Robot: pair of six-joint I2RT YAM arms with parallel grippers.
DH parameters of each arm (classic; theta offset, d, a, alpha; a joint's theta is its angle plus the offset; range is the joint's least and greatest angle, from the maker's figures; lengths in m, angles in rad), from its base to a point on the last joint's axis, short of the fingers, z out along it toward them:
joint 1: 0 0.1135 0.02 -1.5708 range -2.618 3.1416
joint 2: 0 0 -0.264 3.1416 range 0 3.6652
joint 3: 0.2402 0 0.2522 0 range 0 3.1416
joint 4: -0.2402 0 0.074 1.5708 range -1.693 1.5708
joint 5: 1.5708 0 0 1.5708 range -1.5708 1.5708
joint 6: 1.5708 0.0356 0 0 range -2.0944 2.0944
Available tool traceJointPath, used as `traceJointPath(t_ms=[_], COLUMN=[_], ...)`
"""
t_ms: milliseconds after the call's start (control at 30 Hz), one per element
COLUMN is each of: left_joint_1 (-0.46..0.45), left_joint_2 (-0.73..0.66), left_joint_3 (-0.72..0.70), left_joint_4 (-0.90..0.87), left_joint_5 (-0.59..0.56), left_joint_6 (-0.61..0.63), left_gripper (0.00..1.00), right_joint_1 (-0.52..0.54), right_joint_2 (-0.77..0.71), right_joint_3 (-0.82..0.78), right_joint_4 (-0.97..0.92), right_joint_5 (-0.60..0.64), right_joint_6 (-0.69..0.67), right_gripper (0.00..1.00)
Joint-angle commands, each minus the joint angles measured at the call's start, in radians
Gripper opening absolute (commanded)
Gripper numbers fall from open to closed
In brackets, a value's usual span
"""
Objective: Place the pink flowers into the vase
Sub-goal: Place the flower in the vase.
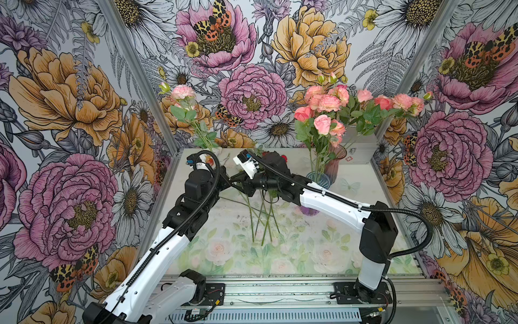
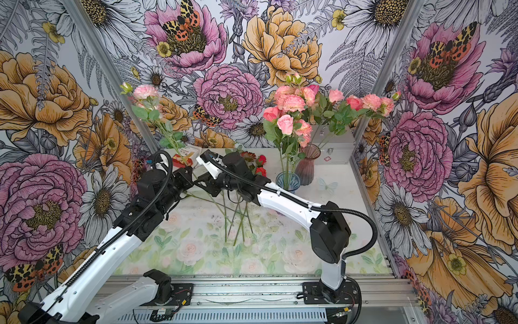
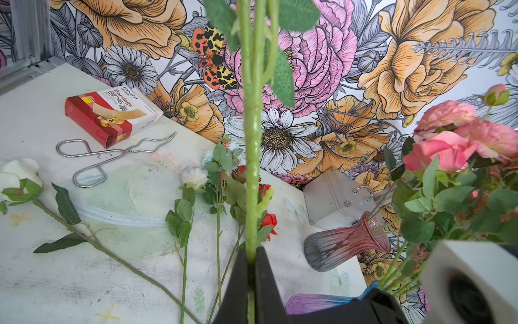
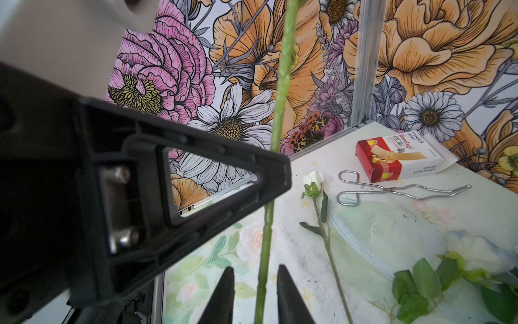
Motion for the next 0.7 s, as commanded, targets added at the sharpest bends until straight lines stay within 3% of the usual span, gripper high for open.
traceJointPath(t_ms=[0, 200, 367, 467, 500, 600, 667], left_joint_1=[-0.006, -0.005, -0.005, -0.002, -0.001, 0.011, 0.025], left_joint_2=[-0.017, -0.018, -0.024, -0.026, -0.027, -0.035, -0.046], left_joint_3=[-0.002, -0.006, -0.018, -0.019, -0.017, -0.019, -0.019], left_joint_4=[0.031, 0.031, 0.031, 0.030, 0.029, 0.028, 0.024], left_joint_5=[0.011, 0.040, 0.044, 0.052, 0.054, 0.054, 0.064], left_joint_6=[-0.017, -0.019, -0.022, -0.021, -0.019, -0.025, -0.032], left_gripper=[0.00, 0.00, 0.00, 0.00, 0.03, 0.32, 0.39], right_joint_1=[-0.001, -0.001, -0.005, -0.006, -0.007, -0.011, -0.019], right_joint_2=[0.023, 0.017, 0.009, 0.008, 0.009, 0.000, -0.013], right_joint_3=[0.030, 0.038, 0.043, 0.039, 0.038, 0.028, 0.019], right_joint_4=[0.014, 0.014, 0.011, 0.009, 0.009, 0.006, 0.006], right_joint_5=[-0.012, 0.000, 0.009, 0.021, 0.025, 0.049, 0.061], right_joint_6=[0.008, 0.008, 0.000, 0.002, 0.004, 0.001, 0.000], right_gripper=[0.26, 0.12, 0.11, 0.01, 0.00, 0.00, 0.00])
